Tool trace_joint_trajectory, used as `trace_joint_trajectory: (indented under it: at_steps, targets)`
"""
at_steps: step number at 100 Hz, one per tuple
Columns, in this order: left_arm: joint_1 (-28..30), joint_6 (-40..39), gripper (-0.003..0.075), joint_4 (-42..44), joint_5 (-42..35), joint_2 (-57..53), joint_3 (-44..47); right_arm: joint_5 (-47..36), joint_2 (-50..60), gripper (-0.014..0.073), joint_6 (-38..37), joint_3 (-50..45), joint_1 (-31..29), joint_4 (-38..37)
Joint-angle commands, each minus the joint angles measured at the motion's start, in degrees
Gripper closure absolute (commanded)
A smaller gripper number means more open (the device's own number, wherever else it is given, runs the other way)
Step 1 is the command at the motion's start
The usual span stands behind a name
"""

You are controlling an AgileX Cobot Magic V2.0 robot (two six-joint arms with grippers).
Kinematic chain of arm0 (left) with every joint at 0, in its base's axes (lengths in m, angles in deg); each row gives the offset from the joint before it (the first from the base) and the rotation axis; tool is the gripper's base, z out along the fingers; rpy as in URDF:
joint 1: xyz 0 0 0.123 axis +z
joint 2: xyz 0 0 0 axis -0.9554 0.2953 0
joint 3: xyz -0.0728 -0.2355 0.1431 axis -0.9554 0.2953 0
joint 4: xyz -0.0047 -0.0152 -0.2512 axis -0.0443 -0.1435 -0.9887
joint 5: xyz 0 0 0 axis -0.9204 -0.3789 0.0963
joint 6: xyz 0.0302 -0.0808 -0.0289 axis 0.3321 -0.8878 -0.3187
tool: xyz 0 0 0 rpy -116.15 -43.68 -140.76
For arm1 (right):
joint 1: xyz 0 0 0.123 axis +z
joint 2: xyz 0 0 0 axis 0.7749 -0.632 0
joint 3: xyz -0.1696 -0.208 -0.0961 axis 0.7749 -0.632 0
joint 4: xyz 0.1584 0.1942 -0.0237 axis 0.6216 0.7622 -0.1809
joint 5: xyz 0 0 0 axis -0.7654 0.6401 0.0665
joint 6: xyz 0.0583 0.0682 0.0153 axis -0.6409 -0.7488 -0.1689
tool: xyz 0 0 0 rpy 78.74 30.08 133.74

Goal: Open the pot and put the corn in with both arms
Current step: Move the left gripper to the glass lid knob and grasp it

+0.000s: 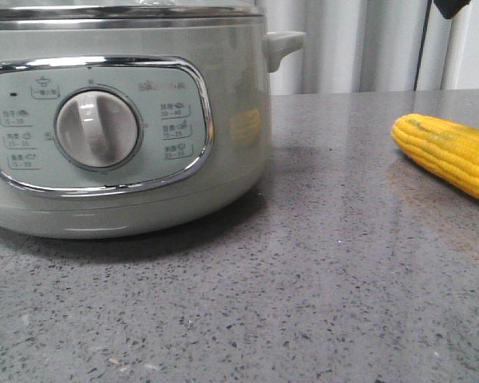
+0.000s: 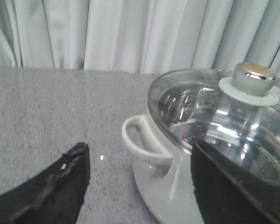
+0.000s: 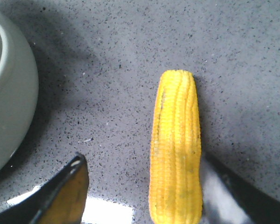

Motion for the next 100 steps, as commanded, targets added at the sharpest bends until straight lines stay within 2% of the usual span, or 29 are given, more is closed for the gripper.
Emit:
trace_joint_trajectory:
  at_steps: [1,27,48,60,78,86,100]
  targets:
    - [0.1,5.4,0.0323,-3.9,-6.5,2.4,-3.8,-3.3,2.0,0.0153,0.4,2.0,-0.1,-0.4]
    - [0.0,25.0,0.0323,-23.2,-7.0,15.2,-11.9,-3.1,5.3,0.0153,2.6,2.0,-0.1,0.5]
    - [-7.0,40.3,0.0321,-30.2,-7.3,24.5,-17.5,-3.0,8.8,0.0153,2.7,2.0,-0.1,0.5]
    - [-13.3,42.1,0.0288,-30.2,-9.8,29.3,-19.1,-2.1,10.5,0.0153,2.7,1.9,-0.1,0.5]
    - [-21.9,42.1,0.0202,-30.2,-22.1,35.6,-19.7,-1.6,12.6,0.0153,2.7,1.9,-0.1,0.5]
    - [-23.6,42.1,0.0202,-30.2,-25.3,38.4,-19.8,-1.6,13.2,0.0153,2.7,1.9,-0.1,0.5]
    - [-24.3,42.0,0.0203,-31.0,-25.6,42.6,-19.8,-1.6,13.3,0.0154,2.7,1.9,-0.1,0.4]
